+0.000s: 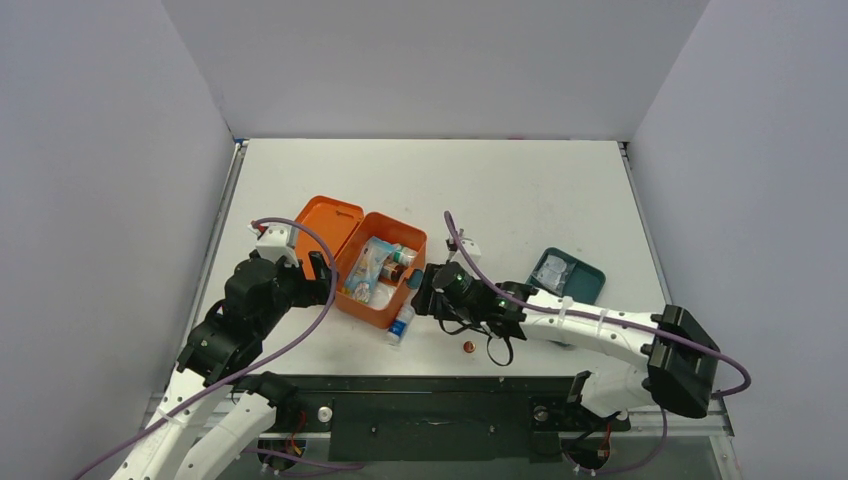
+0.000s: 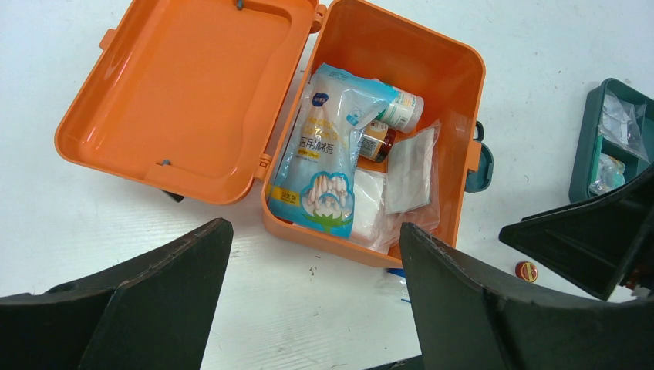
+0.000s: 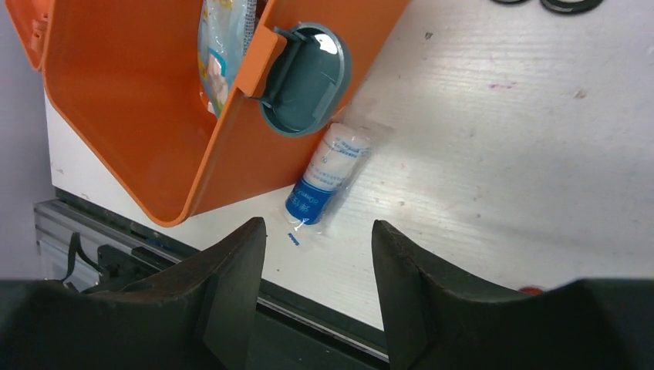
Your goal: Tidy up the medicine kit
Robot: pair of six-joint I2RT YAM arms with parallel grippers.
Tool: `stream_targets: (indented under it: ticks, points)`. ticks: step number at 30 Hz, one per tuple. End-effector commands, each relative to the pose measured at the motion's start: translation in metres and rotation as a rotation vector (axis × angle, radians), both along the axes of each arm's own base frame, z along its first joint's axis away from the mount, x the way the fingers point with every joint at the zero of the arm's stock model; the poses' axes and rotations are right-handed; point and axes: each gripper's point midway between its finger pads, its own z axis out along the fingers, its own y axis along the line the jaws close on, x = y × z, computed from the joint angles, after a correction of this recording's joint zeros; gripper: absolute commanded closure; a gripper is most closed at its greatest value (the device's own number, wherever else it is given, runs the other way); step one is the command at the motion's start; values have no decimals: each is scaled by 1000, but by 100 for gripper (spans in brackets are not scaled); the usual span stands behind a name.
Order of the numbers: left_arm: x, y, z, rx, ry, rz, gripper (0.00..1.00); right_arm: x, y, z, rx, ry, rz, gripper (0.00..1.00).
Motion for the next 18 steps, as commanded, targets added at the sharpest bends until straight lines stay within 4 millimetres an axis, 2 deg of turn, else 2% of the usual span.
stream_targets:
  ticks: [1,8,13,18]
  points:
    - [5,-2,12,-11,-49,-9,22,10,26,-4,138,22,-103,50]
    - [4,-4,11,-11,-45,-17,22,1,49,-41,162,125,-121,51]
    - [4,-4,11,-12,-45,-18,22,1,63,-56,172,169,-129,50]
    - [4,-4,11,-11,-43,-19,22,-1,67,-72,149,208,-135,50]
